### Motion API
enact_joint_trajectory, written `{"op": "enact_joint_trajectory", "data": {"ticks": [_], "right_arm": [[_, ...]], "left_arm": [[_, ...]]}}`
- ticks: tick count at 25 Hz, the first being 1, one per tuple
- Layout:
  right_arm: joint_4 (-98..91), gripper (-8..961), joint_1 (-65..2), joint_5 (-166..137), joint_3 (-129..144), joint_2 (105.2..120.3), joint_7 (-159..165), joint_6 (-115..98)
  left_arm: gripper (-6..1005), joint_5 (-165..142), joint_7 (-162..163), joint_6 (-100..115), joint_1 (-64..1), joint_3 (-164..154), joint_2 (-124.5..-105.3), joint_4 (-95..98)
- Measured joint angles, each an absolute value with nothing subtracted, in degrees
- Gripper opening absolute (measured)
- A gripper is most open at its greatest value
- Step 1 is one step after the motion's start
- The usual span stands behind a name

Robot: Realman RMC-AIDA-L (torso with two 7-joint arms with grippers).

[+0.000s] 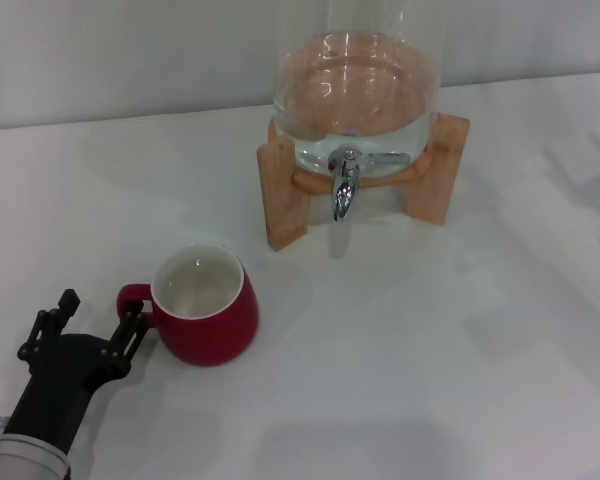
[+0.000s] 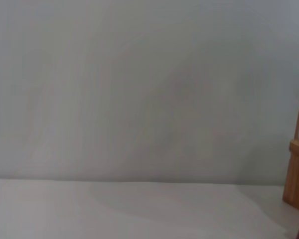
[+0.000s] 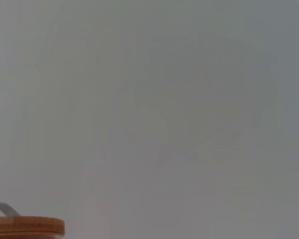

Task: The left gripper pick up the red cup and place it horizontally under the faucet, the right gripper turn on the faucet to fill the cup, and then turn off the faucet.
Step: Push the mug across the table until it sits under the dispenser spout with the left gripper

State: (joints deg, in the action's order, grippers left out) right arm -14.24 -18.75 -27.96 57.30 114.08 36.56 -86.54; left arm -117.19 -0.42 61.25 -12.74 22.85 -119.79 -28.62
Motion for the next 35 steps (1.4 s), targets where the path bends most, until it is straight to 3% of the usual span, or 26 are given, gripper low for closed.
{"op": "enact_joint_trajectory", "data": {"ticks": [2,21,35], "right_arm": [[-14.2,779,-18.8,-28.0,57.3,114.08,36.6,-86.6],[-14.2,779,-19.0,-28.0,57.3,114.08,36.6,-86.4],[-14.2,779,-19.4,-27.8,57.3,113.99,36.5,-86.0]], "left_arm": [[861,-117.2,-0.2,61.2,-12.7,22.8,-119.73,-28.6],[206,-117.7,-0.1,59.4,-15.1,22.4,-119.53,-28.7],[169,-119.2,1.3,57.2,-18.4,22.5,-119.30,-29.3]]}}
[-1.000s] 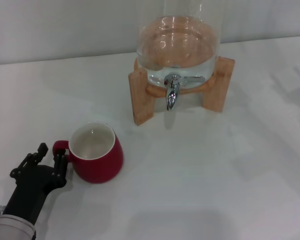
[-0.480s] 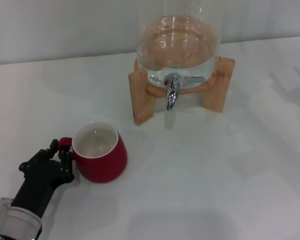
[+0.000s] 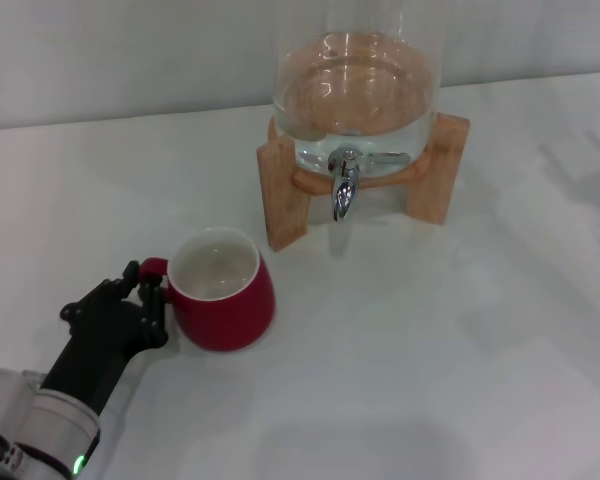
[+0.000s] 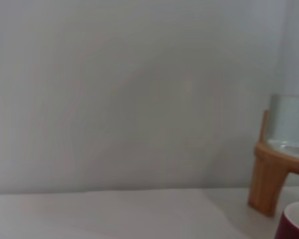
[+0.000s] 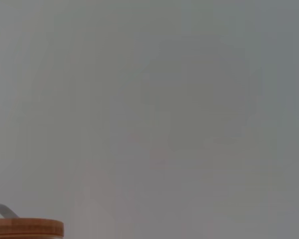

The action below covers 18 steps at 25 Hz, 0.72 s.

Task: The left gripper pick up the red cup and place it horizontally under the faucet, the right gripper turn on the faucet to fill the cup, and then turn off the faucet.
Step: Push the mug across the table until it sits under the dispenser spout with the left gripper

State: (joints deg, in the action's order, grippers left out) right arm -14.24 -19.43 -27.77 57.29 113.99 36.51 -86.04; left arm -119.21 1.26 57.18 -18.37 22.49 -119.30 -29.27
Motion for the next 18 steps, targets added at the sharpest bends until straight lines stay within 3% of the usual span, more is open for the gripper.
{"op": "enact_joint_trajectory", "data": {"ticks": [18], "right_arm": [[-14.2,779,-19.4,-27.6,57.3,114.29,36.4,-86.1]], "left_arm": [[169,-122.1,3.1,52.8,-24.7,22.6,-119.08,-28.0]]}}
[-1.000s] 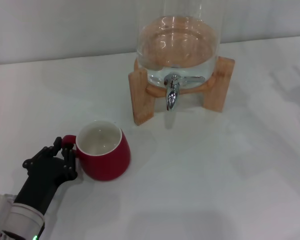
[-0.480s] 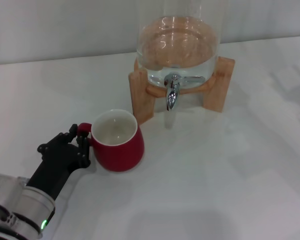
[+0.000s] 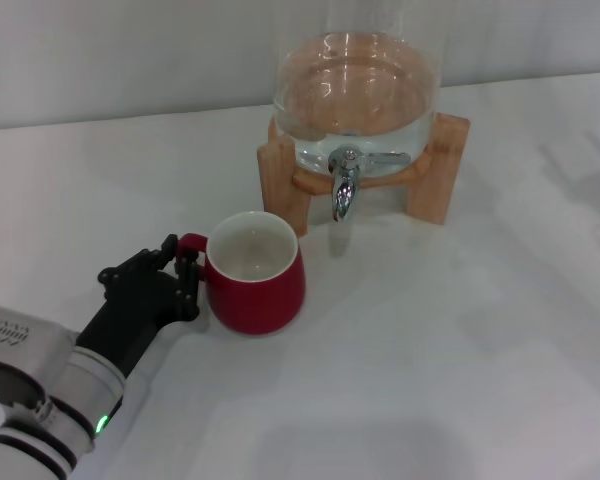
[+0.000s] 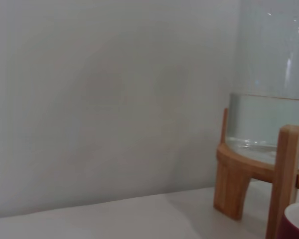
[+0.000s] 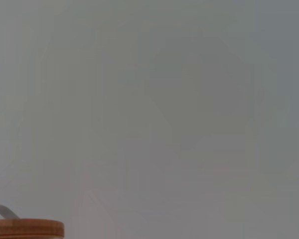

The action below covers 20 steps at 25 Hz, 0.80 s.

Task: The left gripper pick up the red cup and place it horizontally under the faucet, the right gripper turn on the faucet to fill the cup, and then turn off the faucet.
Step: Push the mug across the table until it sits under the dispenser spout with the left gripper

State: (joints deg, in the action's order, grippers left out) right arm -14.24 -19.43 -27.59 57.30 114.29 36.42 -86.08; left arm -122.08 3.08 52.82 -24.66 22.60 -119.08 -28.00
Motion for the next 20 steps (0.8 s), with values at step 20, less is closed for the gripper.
{"op": "enact_joint_trajectory", "data": {"ticks": [20], "right_arm": [[-14.2,779,-19.4,-27.6,57.3,114.39,36.3,-86.2]], "left_arm": [[167,-128.3,9.1,50.3,-28.9,22.9,-119.18,-26.4]]}}
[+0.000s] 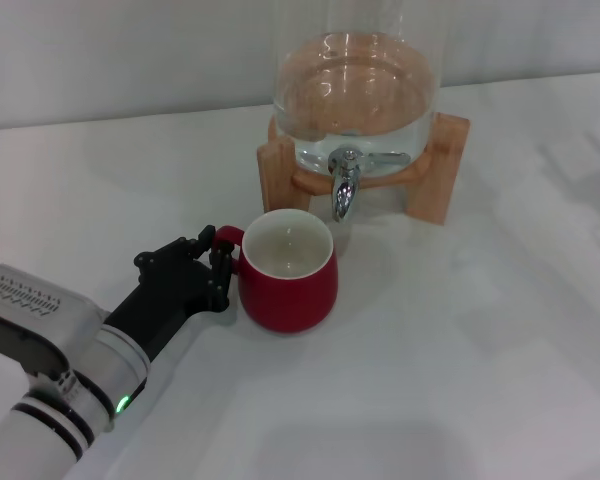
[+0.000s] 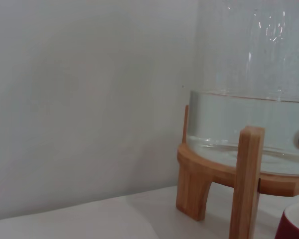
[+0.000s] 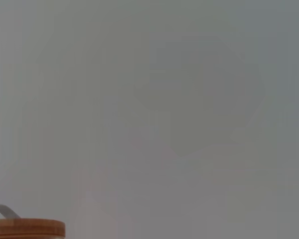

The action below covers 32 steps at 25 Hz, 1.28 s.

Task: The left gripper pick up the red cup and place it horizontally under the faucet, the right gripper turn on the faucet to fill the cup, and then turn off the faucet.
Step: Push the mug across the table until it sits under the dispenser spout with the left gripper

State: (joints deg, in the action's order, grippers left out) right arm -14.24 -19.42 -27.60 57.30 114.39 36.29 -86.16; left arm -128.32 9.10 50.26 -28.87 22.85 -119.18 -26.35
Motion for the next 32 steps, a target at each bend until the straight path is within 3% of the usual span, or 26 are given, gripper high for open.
{"op": "enact_joint_trajectory", "data": {"ticks": [32], "right_arm": [[-14.2,779,-19.9,-27.9,57.3,114.37,36.3,-86.7]], "left_arm": [[163,-136.4,15.0,45.6,-33.1,22.9,-119.20,-25.4]]}}
